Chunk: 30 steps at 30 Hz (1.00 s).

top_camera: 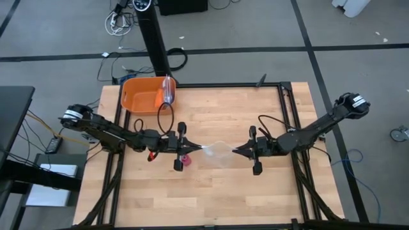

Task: Roll bandage
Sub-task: Put the pink bandage into the transparent zip bag

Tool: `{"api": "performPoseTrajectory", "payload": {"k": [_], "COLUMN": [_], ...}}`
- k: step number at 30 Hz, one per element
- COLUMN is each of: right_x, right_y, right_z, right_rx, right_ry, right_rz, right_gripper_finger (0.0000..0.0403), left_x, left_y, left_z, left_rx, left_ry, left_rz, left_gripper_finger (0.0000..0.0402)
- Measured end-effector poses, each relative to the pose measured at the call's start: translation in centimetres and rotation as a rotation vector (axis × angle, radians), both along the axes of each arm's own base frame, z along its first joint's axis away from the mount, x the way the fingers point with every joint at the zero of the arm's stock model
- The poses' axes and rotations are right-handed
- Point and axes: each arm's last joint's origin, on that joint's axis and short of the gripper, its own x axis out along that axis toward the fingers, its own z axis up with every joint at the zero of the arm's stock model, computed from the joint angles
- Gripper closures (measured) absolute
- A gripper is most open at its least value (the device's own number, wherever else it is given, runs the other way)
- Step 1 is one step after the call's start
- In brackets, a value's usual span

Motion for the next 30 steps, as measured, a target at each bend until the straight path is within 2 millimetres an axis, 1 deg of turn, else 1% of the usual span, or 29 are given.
{"api": "performPoseTrajectory", "payload": {"k": [6, 9, 16, 19, 23, 30], "right_x": [1.5, 2.5, 4.9, 5.7, 6.4, 6.4], "right_y": [-0.5, -0.8, -1.0, -1.1, -1.4, -1.6], "right_z": [-1.0, -0.9, -0.1, 0.0, 0.2, 0.3], "right_rx": [-0.009, -0.017, -0.048, -0.069, -0.069, -0.072], "right_ry": [0.020, 0.042, 0.081, 0.108, 0.116, 0.135], "right_rz": [-0.022, -0.032, 0.023, 0.019, 0.036, 0.055], "right_gripper_finger": [0.0400, 0.0401, 0.0401, 0.0402, 0.0402, 0.0402], "left_x": [1.0, 1.6, 3.0, 3.1, 3.1, 3.1], "left_y": [-0.1, -0.3, -0.6, -0.6, -0.7, -0.7], "left_z": [-0.5, -0.6, -0.5, -0.4, -0.1, -0.1], "left_rx": [-0.001, -0.001, 0.009, 0.012, 0.010, 0.011], "left_ry": [0.053, 0.058, 0.058, 0.056, 0.039, 0.042], "left_rz": [0.025, 0.025, 0.014, 0.006, -0.001, 0.000], "left_gripper_finger": [0.0400, 0.0400, 0.0400, 0.0400, 0.0400, 0.0400]}}
